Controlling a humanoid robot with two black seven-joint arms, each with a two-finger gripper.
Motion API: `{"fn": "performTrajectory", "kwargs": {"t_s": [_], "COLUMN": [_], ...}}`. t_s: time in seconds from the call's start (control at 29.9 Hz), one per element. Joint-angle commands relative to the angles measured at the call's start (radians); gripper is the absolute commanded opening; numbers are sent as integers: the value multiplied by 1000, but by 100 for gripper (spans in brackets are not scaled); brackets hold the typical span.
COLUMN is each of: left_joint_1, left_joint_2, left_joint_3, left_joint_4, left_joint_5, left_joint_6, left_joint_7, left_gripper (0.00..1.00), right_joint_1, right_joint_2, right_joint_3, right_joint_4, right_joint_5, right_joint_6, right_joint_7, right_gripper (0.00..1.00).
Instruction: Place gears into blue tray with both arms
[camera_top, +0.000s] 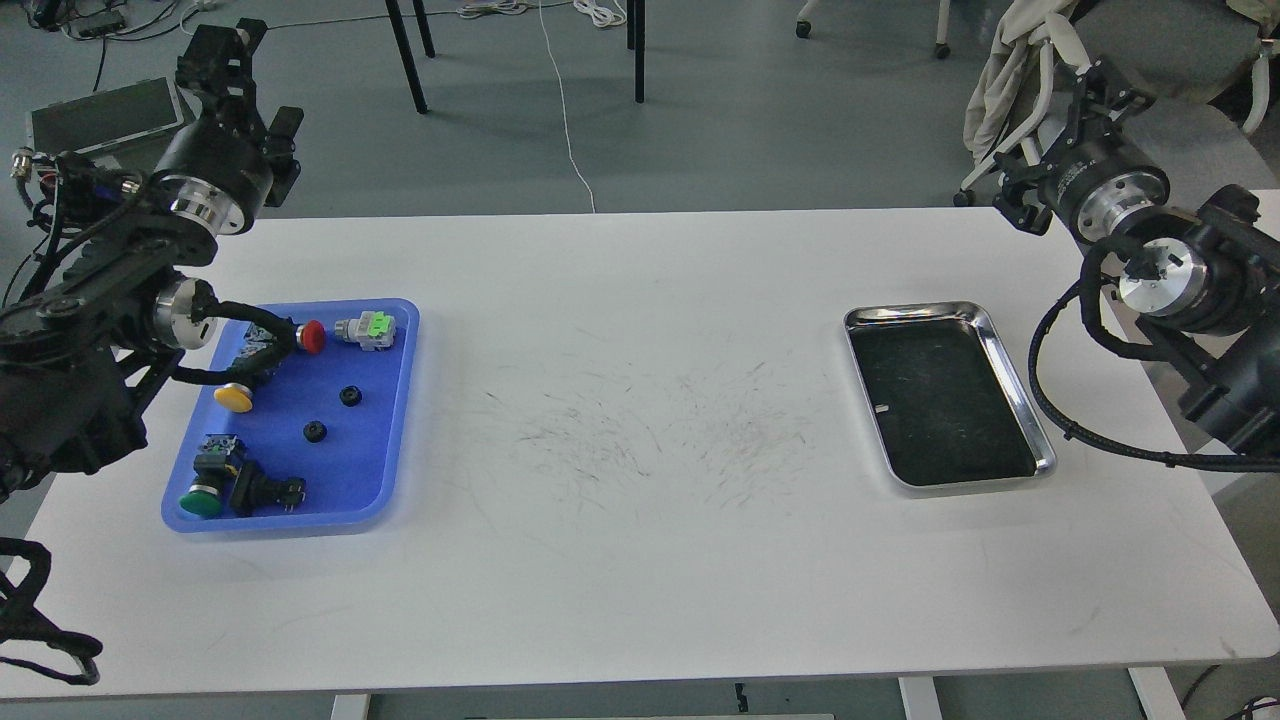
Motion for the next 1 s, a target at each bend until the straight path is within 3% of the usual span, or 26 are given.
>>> {"fn": "performTrajectory", "kwargs": {"t_s": [0.0,0.03,0.33,0.97], "left_joint_1": [10,15,26,43], "left_joint_2": [-7,-9,-17,-29], "left_joint_3": [-87,-91,-107,-111], "left_joint_4": [8,8,6,14], "left_joint_5": [-115,-122,-144,-158], "left_joint_6": [-64,-53,-39,-32], "left_joint_7": [98,119,133,119], "left_gripper": [98,98,98,98], "right_joint_1": [-12,-12,-20,-29], "right_joint_2": [3,3,29,30], "right_joint_3": [41,44,55,90], "right_joint_4": [4,7,1,4], "right_joint_5": [6,6,4,3], "right_joint_6": [4,5,4,2], "right_joint_7": [0,2,13,20], "right_gripper": [99,99,99,99]}}
